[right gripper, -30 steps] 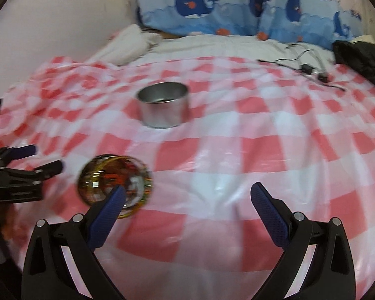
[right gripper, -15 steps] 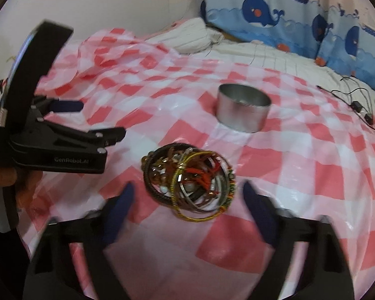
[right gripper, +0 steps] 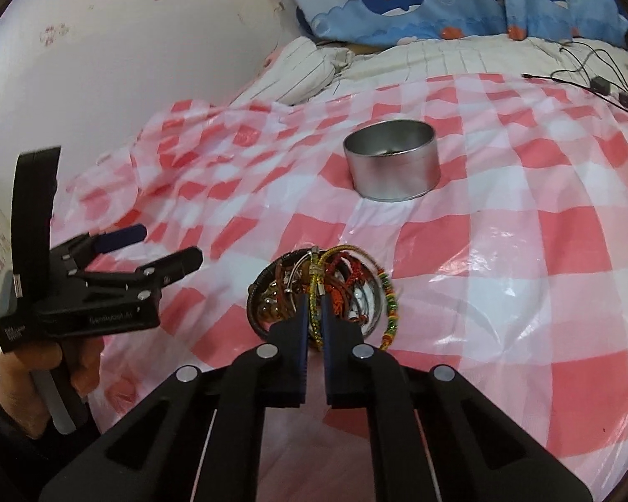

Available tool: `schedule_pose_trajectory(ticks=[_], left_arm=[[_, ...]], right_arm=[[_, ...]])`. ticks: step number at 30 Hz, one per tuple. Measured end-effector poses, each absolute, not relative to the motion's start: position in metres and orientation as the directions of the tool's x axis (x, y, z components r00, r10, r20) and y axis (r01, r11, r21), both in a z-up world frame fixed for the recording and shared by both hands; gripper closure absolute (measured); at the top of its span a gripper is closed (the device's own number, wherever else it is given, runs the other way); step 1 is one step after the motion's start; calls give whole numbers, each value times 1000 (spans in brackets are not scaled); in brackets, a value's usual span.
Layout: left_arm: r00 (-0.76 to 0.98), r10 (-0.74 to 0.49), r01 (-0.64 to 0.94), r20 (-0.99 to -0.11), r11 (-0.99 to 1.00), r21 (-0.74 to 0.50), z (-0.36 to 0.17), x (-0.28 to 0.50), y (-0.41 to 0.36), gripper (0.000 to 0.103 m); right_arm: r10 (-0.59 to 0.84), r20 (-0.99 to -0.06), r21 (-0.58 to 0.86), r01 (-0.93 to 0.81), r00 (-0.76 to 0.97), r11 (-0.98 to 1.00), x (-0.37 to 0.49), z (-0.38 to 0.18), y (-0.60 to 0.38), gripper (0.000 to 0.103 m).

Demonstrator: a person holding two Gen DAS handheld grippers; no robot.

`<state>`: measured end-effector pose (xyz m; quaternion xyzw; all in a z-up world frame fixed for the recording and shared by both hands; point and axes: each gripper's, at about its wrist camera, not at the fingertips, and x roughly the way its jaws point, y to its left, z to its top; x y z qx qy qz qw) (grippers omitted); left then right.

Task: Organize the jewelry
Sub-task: 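Reach the right tool into the jewelry pile and grasp the gold beaded bracelet, then lift the gold bracelet with the right tool while the left tool grasps a silver bangle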

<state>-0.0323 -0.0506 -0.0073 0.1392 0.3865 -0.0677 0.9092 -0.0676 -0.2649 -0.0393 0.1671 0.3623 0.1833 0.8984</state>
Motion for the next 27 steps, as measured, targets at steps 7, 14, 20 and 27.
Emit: schedule_pose_trajectory(ticks=[7, 14, 20, 27], left_arm=[[678, -103, 317, -728, 934, 163, -4, -41, -76, 13], [641, -182, 469, -745, 862, 193, -13, -32, -133, 30], [615, -158, 520, -773, 818, 246, -31, -25, -158, 42], [560, -169, 554, -811, 804, 215, -41, -18, -156, 88]], right_arm=[[406, -597, 476, -101, 692, 874, -73, -43, -293, 97], [406, -606, 514, -52, 684, 856, -72, -53, -309, 97], [414, -615, 535, -30, 671, 844, -70, -60, -314, 96], [411, -631, 532, -19, 658, 847, -68, -64, -312, 96]])
